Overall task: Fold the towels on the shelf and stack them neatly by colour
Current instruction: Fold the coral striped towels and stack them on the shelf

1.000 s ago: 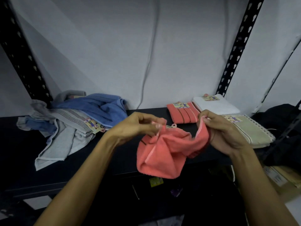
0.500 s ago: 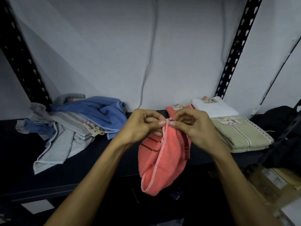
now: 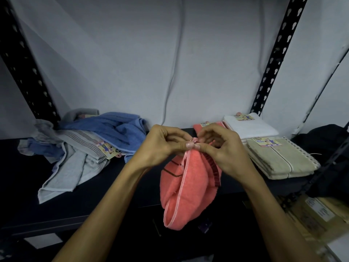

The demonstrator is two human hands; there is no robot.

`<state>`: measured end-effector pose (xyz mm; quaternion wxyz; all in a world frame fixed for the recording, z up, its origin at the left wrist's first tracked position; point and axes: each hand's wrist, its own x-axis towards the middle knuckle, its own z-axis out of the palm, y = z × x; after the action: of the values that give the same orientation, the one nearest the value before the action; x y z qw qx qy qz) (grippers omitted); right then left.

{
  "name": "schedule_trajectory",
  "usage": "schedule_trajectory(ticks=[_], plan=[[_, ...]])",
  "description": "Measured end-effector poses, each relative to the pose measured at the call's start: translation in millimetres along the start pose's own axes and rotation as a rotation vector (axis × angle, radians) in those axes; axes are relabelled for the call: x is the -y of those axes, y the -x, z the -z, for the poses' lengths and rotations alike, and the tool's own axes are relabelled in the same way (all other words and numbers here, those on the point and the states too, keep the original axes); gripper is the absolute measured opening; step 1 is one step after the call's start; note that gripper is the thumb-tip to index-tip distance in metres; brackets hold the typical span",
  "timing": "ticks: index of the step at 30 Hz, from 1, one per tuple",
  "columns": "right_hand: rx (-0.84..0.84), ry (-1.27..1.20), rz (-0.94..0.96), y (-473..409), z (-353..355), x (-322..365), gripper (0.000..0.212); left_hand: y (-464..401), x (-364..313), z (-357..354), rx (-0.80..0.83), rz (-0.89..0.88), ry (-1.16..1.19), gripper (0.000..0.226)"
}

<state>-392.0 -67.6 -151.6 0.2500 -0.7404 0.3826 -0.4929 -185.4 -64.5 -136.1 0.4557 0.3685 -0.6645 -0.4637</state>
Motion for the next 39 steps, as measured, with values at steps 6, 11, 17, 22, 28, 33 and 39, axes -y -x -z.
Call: schedule_trajectory(ticks=[6, 11, 17, 22, 28, 33, 39], plan=[[-0.018, 0.118, 0.066, -18.4, -3.0, -1.4, 0.011, -8.5, -7.5, 5.2, -0.07, -0.002, -0.053, 0.028], [-0.087, 0.052, 0.068, -53.9, 9.4, 17.4, 0.011, -13.8, -9.0, 14.6, -0.085, -0.012, -0.252, 0.016], [-0.097, 0.032, 0.166, -78.9, 17.9, 32.6, 0.013, -22.2, -11.7, 37.0, -0.417, 0.026, -0.773, 0.016], [-0.246, -0.037, 0.186, -97.0, 43.7, 35.9, 0.015, -25.3, -0.4, 84.0, -0.392, 0.218, -0.773, 0.018], [-0.313, -0.004, 0.112, -121.7, 89.3, 20.5, 0.025, -14.1, -15.0, 125.7, -0.272, 0.25, -0.247, 0.013], [-0.3, 0.003, 0.042, -128.0, 89.6, 12.6, 0.019, -26.6, -38.9, 139.9, -0.278, 0.193, -0.067, 0.022], [-0.339, -0.07, -0.048, -130.4, 92.6, 7.5, 0.015, -43.3, -56.8, 149.8, -0.32, 0.19, 0.014, 0.014]])
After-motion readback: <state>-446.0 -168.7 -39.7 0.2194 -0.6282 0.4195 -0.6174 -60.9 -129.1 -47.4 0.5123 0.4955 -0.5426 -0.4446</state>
